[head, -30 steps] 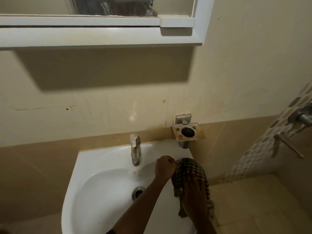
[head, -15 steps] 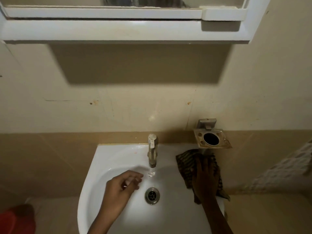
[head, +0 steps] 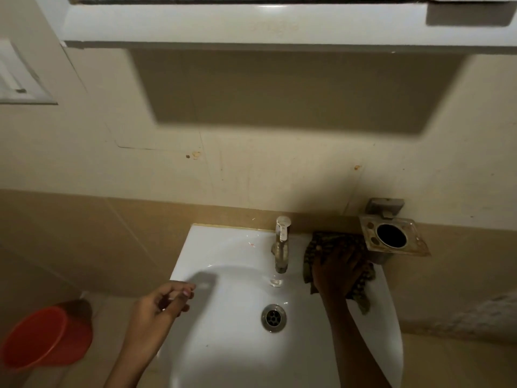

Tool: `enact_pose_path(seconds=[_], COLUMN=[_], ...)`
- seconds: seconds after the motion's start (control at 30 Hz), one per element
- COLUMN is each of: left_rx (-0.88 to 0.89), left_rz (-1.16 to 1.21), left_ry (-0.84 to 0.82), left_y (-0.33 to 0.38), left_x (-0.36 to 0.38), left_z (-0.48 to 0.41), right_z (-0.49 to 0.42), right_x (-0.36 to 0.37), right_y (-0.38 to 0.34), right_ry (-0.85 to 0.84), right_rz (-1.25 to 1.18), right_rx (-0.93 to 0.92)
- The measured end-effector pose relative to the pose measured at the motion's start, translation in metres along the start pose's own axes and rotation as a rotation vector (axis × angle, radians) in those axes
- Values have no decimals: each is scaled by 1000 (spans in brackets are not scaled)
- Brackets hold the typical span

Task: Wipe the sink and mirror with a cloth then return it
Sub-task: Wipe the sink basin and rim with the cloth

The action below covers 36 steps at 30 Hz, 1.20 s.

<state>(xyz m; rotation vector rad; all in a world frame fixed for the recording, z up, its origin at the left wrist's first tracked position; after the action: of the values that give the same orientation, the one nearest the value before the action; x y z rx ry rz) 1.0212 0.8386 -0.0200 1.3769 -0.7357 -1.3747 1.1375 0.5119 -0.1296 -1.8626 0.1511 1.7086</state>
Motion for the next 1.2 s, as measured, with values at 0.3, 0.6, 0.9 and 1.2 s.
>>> enact_pose_path(seconds=[0.3, 0.6, 0.9, 1.2], left_rx=[40, 93, 70, -24], left_rz=[-76, -57, 54, 30], left_ry=[-124, -226, -97, -79], left_y=[16, 27, 21, -5], left_x=[44, 45, -16, -17], left_z=[-33, -13, -7, -32], right_z=[15, 13, 91, 93], right_x=[20, 30, 59, 59], right_y=[-32, -42, -47, -112], right_ry=[-71, -67, 31, 29], right_rz=[-26, -198, -256, -154], right_rx=[-203, -458, -202, -448])
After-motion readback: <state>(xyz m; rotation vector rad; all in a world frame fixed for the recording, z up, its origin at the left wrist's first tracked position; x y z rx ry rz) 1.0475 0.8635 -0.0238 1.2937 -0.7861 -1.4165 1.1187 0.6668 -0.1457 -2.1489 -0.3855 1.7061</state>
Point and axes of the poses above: each hand's wrist, its own z-axis away from the middle knuckle, its own x-axis out of the palm, y = z × x, the point moved 3 cm from there along -z, towards the middle knuckle, and after that the axes turned 2 degrees about -y, right-handed, at the moved point
